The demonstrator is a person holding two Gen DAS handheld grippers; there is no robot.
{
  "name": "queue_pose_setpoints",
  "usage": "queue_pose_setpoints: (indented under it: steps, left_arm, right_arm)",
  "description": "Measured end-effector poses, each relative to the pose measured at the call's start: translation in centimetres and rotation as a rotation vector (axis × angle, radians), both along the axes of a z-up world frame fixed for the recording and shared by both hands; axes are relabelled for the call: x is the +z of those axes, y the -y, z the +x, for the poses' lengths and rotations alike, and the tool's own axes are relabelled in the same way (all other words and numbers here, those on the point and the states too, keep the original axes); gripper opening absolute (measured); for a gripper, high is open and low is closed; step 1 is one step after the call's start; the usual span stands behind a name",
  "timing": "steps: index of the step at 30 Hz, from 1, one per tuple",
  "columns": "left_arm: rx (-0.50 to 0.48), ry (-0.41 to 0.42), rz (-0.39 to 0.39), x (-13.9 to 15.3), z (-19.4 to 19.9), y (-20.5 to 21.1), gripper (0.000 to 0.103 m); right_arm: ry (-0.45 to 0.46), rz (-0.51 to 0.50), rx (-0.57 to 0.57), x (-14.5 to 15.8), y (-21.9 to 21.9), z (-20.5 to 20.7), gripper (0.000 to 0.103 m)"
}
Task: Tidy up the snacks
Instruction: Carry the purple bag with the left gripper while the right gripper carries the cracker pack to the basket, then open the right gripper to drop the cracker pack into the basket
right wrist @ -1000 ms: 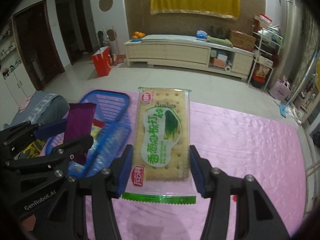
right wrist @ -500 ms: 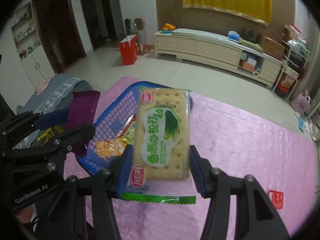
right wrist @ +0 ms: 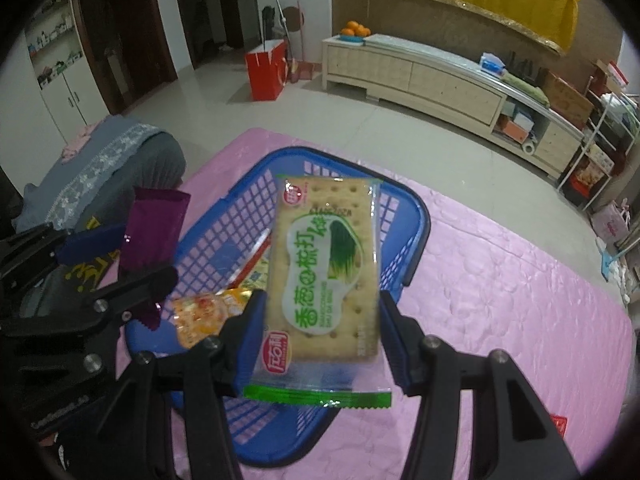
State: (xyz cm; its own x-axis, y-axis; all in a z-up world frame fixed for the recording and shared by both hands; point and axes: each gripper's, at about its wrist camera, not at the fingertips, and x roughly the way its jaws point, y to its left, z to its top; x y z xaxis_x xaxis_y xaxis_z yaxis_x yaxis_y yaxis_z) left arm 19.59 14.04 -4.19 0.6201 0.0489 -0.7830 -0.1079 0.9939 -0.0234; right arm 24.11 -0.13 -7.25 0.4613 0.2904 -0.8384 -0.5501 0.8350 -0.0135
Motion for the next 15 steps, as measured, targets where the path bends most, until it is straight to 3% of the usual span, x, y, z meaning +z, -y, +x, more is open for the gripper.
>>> queue_pose_setpoints:
  steps: [11,15]
  left_arm:
    - [0.010,-0.040,-0.017,-2.4,2.3,-1.6,0.048]
    - [0.013,-0.047,-0.024,-3.0,2.3,-1.8,0.048]
  right_arm:
    - [0.030,-0.110,-0.024,-2.0,-2.1,2.6,0.062]
    - [0.046,-0.096,-0.035,-2.1,-1.8,2.6,0.087]
